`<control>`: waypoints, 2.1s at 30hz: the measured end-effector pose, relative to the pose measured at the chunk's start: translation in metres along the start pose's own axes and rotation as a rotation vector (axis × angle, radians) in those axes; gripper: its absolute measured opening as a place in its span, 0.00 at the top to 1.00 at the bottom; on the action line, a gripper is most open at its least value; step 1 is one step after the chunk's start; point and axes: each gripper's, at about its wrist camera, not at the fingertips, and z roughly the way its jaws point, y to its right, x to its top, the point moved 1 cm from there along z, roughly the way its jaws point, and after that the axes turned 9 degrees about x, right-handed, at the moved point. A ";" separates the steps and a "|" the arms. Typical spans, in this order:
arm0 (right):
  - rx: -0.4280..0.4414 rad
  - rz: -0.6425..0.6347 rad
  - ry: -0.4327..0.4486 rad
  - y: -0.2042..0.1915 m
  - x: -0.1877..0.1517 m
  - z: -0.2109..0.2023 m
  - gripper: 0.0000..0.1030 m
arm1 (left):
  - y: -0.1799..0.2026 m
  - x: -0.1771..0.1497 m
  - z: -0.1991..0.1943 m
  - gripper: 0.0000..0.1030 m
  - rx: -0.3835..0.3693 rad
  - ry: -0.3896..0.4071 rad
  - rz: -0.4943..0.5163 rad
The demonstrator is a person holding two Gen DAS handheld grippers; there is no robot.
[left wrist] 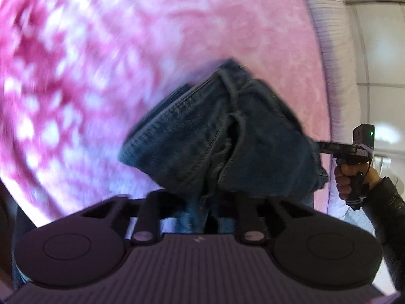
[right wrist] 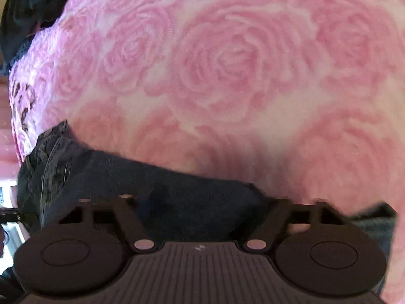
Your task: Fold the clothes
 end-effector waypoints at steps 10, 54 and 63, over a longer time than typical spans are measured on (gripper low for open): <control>0.084 -0.037 0.073 -0.120 -0.182 -0.076 0.83 | 0.022 0.015 -0.070 0.92 0.023 0.049 0.312; 0.333 0.164 0.704 -0.264 -0.205 -0.154 0.80 | 0.039 0.115 -0.174 0.93 -0.100 0.247 0.742; 0.385 0.138 1.176 -0.450 -0.162 -0.180 0.81 | 0.116 0.242 -0.373 0.93 -0.132 0.609 1.114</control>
